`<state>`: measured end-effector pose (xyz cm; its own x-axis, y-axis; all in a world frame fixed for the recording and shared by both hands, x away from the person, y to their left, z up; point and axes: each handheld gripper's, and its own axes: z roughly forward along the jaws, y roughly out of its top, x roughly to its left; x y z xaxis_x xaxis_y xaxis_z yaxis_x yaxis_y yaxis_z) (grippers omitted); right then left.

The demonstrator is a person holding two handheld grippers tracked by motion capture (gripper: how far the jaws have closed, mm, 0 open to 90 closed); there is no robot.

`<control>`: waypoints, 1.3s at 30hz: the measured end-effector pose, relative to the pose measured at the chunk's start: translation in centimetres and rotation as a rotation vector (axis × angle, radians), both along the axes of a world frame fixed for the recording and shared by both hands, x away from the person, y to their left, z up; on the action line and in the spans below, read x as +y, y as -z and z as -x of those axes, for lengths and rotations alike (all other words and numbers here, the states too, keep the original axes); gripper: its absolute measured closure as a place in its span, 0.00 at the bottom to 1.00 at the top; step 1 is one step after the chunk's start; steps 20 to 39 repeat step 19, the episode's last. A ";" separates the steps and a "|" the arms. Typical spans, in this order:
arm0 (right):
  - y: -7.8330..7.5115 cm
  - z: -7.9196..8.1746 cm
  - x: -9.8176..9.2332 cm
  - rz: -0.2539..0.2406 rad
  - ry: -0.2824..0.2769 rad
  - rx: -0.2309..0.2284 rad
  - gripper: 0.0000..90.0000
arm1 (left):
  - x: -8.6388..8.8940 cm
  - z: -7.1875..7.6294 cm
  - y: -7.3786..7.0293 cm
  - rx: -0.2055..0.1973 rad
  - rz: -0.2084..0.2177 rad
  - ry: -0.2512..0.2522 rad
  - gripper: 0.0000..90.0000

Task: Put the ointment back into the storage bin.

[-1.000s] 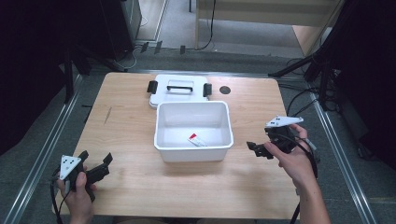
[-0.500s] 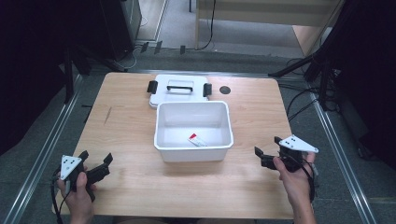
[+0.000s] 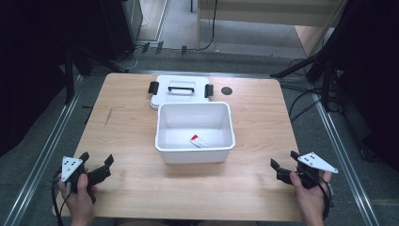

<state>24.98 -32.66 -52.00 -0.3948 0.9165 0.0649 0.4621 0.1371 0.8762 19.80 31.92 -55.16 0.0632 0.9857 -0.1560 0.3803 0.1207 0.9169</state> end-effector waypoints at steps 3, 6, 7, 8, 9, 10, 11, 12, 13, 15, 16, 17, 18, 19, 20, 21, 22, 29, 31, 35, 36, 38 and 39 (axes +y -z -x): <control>0.3 0.5 -0.6 -0.006 0.006 -0.004 0.15 | 0.0 0.0 0.0 0.001 -0.004 0.000 0.09; 0.8 1.6 -2.0 -0.013 0.023 -0.003 0.15 | -0.1 0.0 0.0 0.001 -0.007 -0.002 0.09; 1.1 2.2 -2.7 -0.030 0.029 -0.008 0.15 | -0.1 0.0 0.0 -0.001 -0.012 -0.002 0.09; 1.2 2.4 -3.0 -0.037 0.034 -0.011 0.15 | -0.1 0.0 0.0 -0.003 -0.015 -0.003 0.09; 1.3 2.7 -3.4 -0.049 0.042 -0.014 0.15 | -0.2 0.0 0.0 -0.003 -0.019 -0.005 0.09; 1.3 2.7 -3.4 -0.049 0.042 -0.014 0.15 | -0.2 0.0 0.0 -0.003 -0.019 -0.005 0.09; 1.6 3.3 -4.0 -0.058 0.057 -0.021 0.15 | -0.2 0.1 0.0 -0.006 -0.023 -0.008 0.09; 1.6 3.3 -4.0 -0.058 0.057 -0.021 0.15 | -0.2 0.1 0.0 -0.006 -0.023 -0.008 0.09; 1.8 3.7 -4.6 -0.077 0.071 -0.028 0.15 | -0.3 0.1 0.0 -0.007 -0.026 -0.009 0.09; 1.9 3.9 -4.8 -0.092 0.072 -0.031 0.15 | -0.3 0.1 0.0 -0.008 -0.027 -0.010 0.09; 2.0 4.0 -4.8 -0.110 0.074 -0.028 0.15 | -0.3 0.1 0.0 -0.009 -0.029 -0.011 0.09; 2.0 4.1 -4.8 -0.121 0.072 -0.026 0.15 | -0.3 0.1 0.0 -0.007 -0.032 -0.011 0.09; 1.9 4.2 -4.6 -0.121 0.070 -0.013 0.15 | -0.4 0.1 0.0 -0.004 -0.042 -0.012 0.09; 1.7 4.2 -4.4 -0.121 0.068 -0.010 0.15 | -0.4 0.1 0.0 -0.004 -0.042 -0.012 0.09; 1.7 4.2 -4.4 -0.121 0.068 -0.010 0.15 | -0.4 0.1 0.0 -0.004 -0.042 -0.012 0.09; 1.7 4.2 -4.4 -0.121 0.068 -0.010 0.15 | -0.4 0.1 0.0 -0.004 -0.042 -0.012 0.09; 1.7 4.2 -4.4 -0.121 0.068 -0.010 0.15 | -0.4 0.1 0.0 -0.004 -0.042 -0.012 0.09; 1.7 4.2 -4.4 -0.121 0.068 -0.010 0.15 | -0.4 0.1 0.0 -0.004 -0.042 -0.012 0.09; 1.7 4.2 -4.4 -0.121 0.068 -0.010 0.15 | -0.4 0.1 0.0 -0.004 -0.042 -0.012 0.09; 1.7 4.2 -4.4 -0.121 0.068 -0.010 0.15 | -0.4 0.1 0.0 -0.004 -0.042 -0.012 0.09; 1.7 4.2 -4.4 -0.121 0.068 -0.010 0.15 | -0.4 0.1 0.0 -0.004 -0.042 -0.012 0.09; 1.7 4.2 -4.4 -0.121 0.068 -0.010 0.15 | -0.4 0.1 0.0 -0.004 -0.042 -0.012 0.09; 1.7 4.2 -4.4 -0.121 0.068 -0.010 0.15 | -0.4 0.1 0.0 -0.004 -0.042 -0.012 0.09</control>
